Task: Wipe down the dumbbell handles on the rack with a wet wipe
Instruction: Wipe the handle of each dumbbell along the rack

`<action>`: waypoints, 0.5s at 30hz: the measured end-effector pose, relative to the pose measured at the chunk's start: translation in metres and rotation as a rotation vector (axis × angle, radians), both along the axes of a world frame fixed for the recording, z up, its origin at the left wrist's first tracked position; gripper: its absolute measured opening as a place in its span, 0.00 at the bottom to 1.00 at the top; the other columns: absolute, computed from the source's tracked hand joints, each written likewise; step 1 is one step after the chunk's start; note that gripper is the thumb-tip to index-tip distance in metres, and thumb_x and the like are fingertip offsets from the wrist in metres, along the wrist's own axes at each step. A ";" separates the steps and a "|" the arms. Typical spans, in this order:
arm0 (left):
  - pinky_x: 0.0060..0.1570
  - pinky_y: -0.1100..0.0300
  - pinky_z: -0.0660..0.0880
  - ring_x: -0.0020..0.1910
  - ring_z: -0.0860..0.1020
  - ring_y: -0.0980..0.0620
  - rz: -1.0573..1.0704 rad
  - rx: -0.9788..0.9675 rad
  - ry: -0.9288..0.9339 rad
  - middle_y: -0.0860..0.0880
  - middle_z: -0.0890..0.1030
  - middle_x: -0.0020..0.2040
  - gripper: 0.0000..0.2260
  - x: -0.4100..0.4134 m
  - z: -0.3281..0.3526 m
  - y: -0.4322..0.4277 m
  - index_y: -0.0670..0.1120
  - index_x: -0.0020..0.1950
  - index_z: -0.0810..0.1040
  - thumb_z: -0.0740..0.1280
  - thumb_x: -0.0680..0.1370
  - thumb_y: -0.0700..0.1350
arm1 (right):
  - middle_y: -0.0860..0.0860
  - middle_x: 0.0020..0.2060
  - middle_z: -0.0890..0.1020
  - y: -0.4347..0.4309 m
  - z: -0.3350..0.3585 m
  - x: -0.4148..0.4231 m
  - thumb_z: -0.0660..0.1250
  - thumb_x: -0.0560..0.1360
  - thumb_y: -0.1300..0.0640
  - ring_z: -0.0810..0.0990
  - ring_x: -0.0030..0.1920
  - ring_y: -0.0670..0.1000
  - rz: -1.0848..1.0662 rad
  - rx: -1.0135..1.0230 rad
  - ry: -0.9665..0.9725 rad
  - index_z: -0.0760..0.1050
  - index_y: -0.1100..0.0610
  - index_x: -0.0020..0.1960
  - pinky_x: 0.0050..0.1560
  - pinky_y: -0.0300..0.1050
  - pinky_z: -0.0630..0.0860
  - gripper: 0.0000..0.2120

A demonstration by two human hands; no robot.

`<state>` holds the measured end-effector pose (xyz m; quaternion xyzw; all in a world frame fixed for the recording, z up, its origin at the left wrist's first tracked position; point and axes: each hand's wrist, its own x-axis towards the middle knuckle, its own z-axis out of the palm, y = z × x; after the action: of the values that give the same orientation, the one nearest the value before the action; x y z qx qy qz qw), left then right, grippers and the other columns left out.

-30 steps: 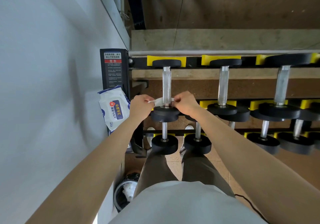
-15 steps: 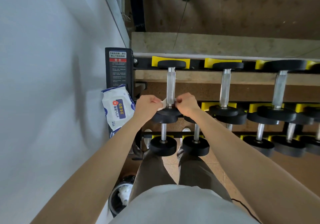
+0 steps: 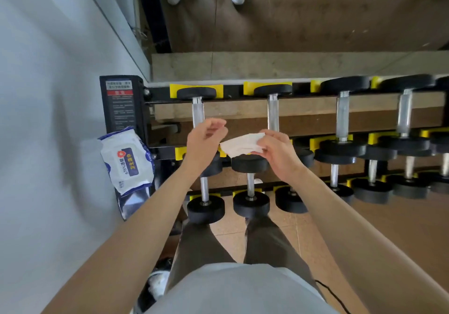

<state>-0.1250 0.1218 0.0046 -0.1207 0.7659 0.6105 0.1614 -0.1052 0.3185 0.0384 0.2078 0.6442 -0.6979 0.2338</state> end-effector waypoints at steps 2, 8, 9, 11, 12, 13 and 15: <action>0.54 0.67 0.75 0.56 0.80 0.57 -0.057 0.237 -0.145 0.50 0.83 0.58 0.11 -0.006 0.009 0.032 0.47 0.61 0.81 0.67 0.81 0.46 | 0.60 0.48 0.80 0.025 -0.004 -0.002 0.62 0.74 0.66 0.81 0.53 0.56 -0.111 -0.210 -0.046 0.76 0.66 0.50 0.53 0.50 0.81 0.07; 0.47 0.54 0.78 0.45 0.79 0.47 -0.027 0.212 -0.333 0.44 0.83 0.45 0.04 -0.014 0.006 0.105 0.44 0.50 0.83 0.72 0.79 0.43 | 0.59 0.46 0.80 0.090 -0.016 -0.023 0.58 0.76 0.72 0.83 0.52 0.58 -0.087 -0.138 -0.058 0.75 0.61 0.45 0.51 0.51 0.82 0.10; 0.43 0.58 0.78 0.44 0.79 0.49 0.019 0.197 -0.326 0.44 0.82 0.45 0.03 -0.014 0.007 0.113 0.44 0.49 0.83 0.72 0.78 0.43 | 0.59 0.46 0.80 0.099 -0.019 -0.028 0.59 0.76 0.73 0.83 0.52 0.59 -0.079 -0.105 -0.062 0.76 0.61 0.45 0.50 0.51 0.82 0.11; 0.40 0.61 0.78 0.42 0.80 0.50 0.083 0.168 -0.296 0.45 0.83 0.44 0.03 -0.019 0.007 0.129 0.44 0.49 0.83 0.73 0.78 0.43 | 0.59 0.46 0.81 0.118 -0.025 -0.040 0.60 0.76 0.71 0.83 0.51 0.59 -0.066 -0.113 -0.084 0.77 0.61 0.46 0.50 0.51 0.82 0.09; 0.39 0.61 0.78 0.41 0.79 0.50 0.089 0.155 -0.276 0.44 0.82 0.43 0.03 -0.021 0.006 0.135 0.44 0.49 0.83 0.74 0.77 0.43 | 0.59 0.47 0.81 0.125 -0.026 -0.045 0.61 0.76 0.69 0.83 0.51 0.59 -0.056 -0.138 -0.097 0.78 0.61 0.48 0.51 0.52 0.82 0.08; 0.38 0.60 0.77 0.39 0.78 0.50 0.091 0.146 -0.262 0.44 0.82 0.41 0.03 -0.024 0.005 0.140 0.44 0.48 0.83 0.74 0.77 0.43 | 0.59 0.48 0.81 0.130 -0.026 -0.050 0.63 0.77 0.67 0.83 0.51 0.59 -0.041 -0.149 -0.103 0.78 0.61 0.50 0.52 0.53 0.82 0.06; 0.34 0.62 0.74 0.34 0.77 0.52 0.111 0.120 -0.262 0.45 0.81 0.38 0.03 -0.033 0.001 0.151 0.43 0.48 0.83 0.74 0.77 0.42 | 0.59 0.49 0.81 0.137 -0.030 -0.062 0.66 0.77 0.65 0.83 0.50 0.56 0.001 -0.080 -0.098 0.78 0.61 0.53 0.52 0.51 0.82 0.05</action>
<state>-0.1578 0.2728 0.0057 -0.2314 0.6926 0.6423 0.2329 -0.1672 0.4551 0.0088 0.2320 0.6038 -0.7118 0.2737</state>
